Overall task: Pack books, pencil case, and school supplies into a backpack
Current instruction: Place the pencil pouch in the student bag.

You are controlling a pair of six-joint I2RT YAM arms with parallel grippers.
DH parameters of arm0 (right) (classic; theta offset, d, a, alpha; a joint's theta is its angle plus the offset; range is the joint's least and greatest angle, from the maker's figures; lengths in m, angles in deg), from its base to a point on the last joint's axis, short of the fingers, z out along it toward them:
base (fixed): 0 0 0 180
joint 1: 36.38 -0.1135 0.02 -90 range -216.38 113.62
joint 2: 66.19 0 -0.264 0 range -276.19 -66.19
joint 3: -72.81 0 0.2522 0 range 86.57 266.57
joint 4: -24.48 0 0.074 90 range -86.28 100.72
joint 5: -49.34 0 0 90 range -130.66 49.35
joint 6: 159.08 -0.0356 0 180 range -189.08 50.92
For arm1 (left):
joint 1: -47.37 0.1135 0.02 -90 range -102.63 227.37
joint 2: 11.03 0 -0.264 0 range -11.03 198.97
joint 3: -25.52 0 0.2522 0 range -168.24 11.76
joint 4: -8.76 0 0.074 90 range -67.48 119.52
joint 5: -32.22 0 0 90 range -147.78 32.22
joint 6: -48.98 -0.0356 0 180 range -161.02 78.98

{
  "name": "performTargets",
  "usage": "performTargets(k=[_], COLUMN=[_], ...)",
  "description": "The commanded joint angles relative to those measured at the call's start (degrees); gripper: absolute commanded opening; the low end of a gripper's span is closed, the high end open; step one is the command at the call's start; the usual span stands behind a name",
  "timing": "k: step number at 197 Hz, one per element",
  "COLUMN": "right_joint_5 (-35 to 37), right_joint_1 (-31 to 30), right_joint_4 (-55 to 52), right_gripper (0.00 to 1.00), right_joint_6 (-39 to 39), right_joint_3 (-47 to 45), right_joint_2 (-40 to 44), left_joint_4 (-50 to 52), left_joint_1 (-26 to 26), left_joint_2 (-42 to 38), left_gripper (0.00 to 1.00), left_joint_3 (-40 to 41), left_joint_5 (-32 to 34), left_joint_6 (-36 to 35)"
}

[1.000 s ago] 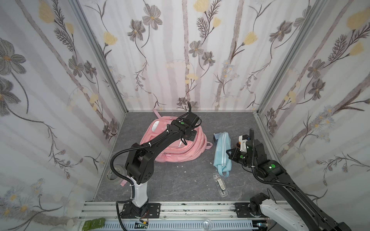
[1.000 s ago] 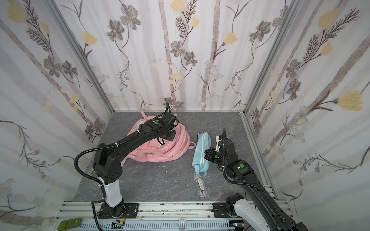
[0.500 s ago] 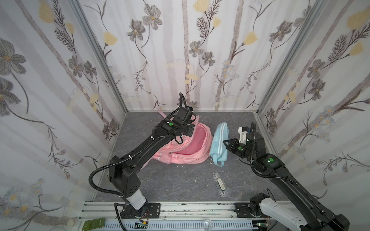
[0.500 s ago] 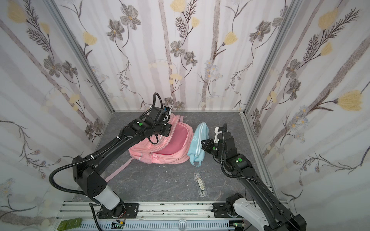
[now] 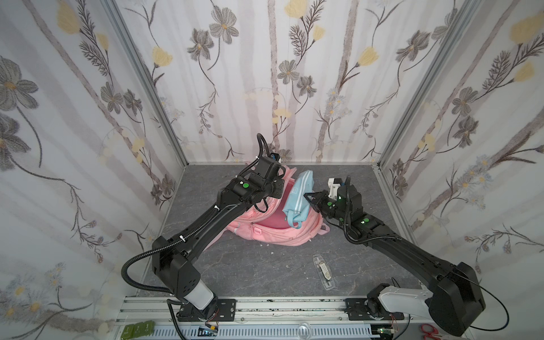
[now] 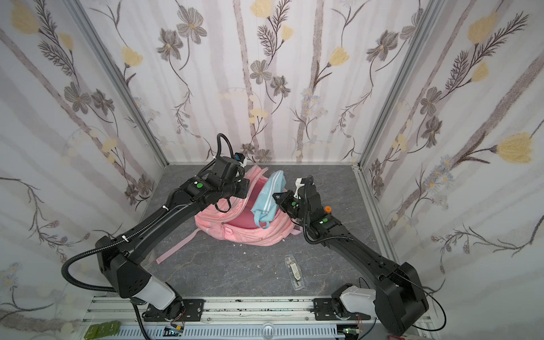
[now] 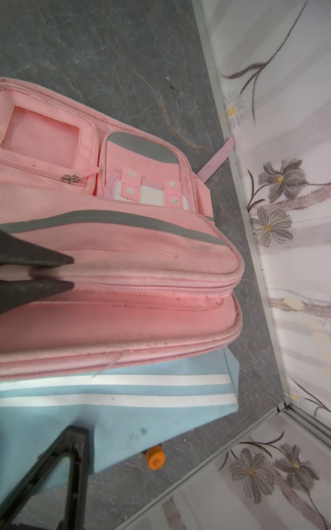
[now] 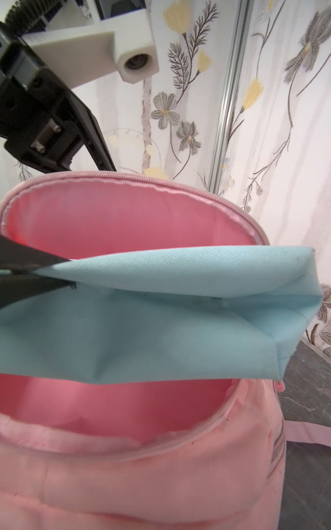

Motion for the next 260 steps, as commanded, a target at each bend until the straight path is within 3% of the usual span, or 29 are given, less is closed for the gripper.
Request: performTargets(k=[1, 48, 127, 182, 221, 233, 260], right_joint_5=[1.2, 0.8, -4.2, -3.9, -5.6, -5.7, -7.5], right_joint_1=[-0.9, -3.7, -7.3, -7.5, -7.2, -7.0, -6.0], right_joint_4=[9.7, 14.6, 19.3, 22.1, 22.5, 22.2, 18.3], right_gripper=[0.0, 0.0, 0.02, 0.08, 0.14, 0.2, 0.48], right_joint_6=[-5.8, -9.6, -14.5, -18.5, -18.8, -18.3, -14.0], right_joint_3=[1.2, 7.1, 26.3, 30.2, 28.9, 28.5, 29.7], right_joint_2=[-3.0, -14.3, -39.6, -46.7, -47.2, -46.4, -43.5], left_joint_4=[-7.8, -8.4, -9.2, -9.3, -9.5, -9.3, -9.0], left_joint_1=[-0.1, 0.0, 0.0, 0.0, 0.4, 0.6, 1.3], left_joint_2=[-1.4, -2.2, -2.0, -1.9, -1.8, -2.0, -2.7], left_gripper=[0.0, 0.0, 0.0, 0.0, 0.0, 0.0, 0.0], left_joint_3=[-1.0, -0.7, -1.4, -1.8, -2.0, -1.8, -1.0], left_joint_5=[1.7, -0.2, -1.6, -2.1, -1.5, -1.1, 0.6], left_joint_6=[1.6, 2.3, 2.3, 2.5, 2.9, 3.0, 3.0])
